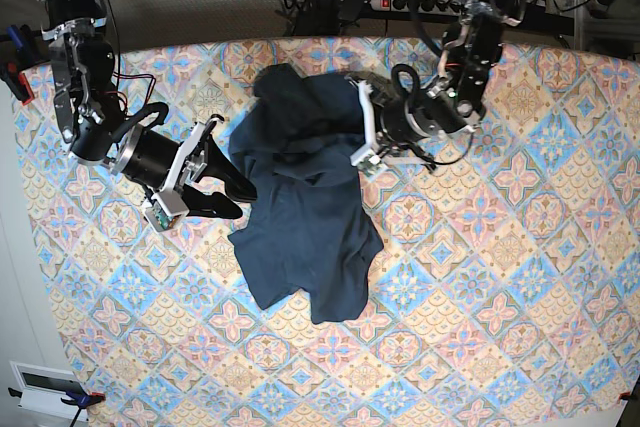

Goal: Layout the t-shirt on the table in an organized manner, then fold the t-shirt properly
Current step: 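Lay the shirt down and regrasp its ends with both grippers, then stretch the shirt lengthwise by pulling the grippers apart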

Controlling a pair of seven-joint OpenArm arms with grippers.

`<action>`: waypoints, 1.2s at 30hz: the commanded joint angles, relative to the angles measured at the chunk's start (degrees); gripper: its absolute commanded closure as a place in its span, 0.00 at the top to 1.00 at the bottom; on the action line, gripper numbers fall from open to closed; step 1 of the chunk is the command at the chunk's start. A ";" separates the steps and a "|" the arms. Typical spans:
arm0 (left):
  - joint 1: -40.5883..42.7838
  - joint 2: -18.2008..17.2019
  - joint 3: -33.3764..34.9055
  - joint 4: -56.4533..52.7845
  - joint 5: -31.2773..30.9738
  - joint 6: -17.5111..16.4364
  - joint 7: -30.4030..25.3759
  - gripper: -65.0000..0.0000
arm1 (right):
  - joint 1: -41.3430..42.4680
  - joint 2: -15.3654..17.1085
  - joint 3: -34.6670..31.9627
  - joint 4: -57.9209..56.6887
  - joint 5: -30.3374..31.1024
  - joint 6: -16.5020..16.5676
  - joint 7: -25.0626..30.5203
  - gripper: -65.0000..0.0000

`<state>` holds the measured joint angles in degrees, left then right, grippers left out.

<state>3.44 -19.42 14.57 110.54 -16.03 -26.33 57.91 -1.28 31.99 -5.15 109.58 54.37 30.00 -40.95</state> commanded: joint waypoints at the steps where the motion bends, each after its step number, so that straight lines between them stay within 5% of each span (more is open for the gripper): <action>1: 0.12 -2.87 -2.30 2.82 0.34 0.26 -0.81 0.00 | 2.11 0.76 -0.79 -0.17 1.06 0.20 1.52 0.31; 4: 1.35 -8.49 -10.13 6.07 -0.01 0.26 -0.81 0.00 | 6.42 0.67 -5.36 -3.69 0.88 0.11 1.52 0.31; 8: 2.84 -10.69 -24.37 6.16 -0.01 0.26 -0.81 0.00 | 10.55 0.41 -10.11 -6.41 -4.22 0.11 1.52 0.31; 11: 3.90 -10.43 -35.89 6.07 -0.01 0.26 -0.90 0.00 | 14.33 -2.05 -14.50 -8.44 -8.17 0.11 1.52 0.31; 17: 4.95 -4.01 -50.22 5.90 0.43 0.44 -6.70 0.00 | 16.80 -7.59 -18.98 -16.61 -14.33 0.02 1.52 0.31; 26: 7.94 -1.37 -49.34 4.84 0.16 0.44 -7.05 0.00 | 20.84 -13.83 -24.87 -21.27 -24.79 -0.06 4.69 0.31; 36: 9.79 -1.11 -49.51 4.76 0.08 0.44 -7.05 0.00 | 20.75 -18.58 -25.93 -28.48 -26.37 -0.06 5.12 0.31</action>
<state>13.89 -19.66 -34.61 114.41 -15.33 -26.15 52.75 18.26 13.45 -31.44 80.18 27.24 29.82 -37.08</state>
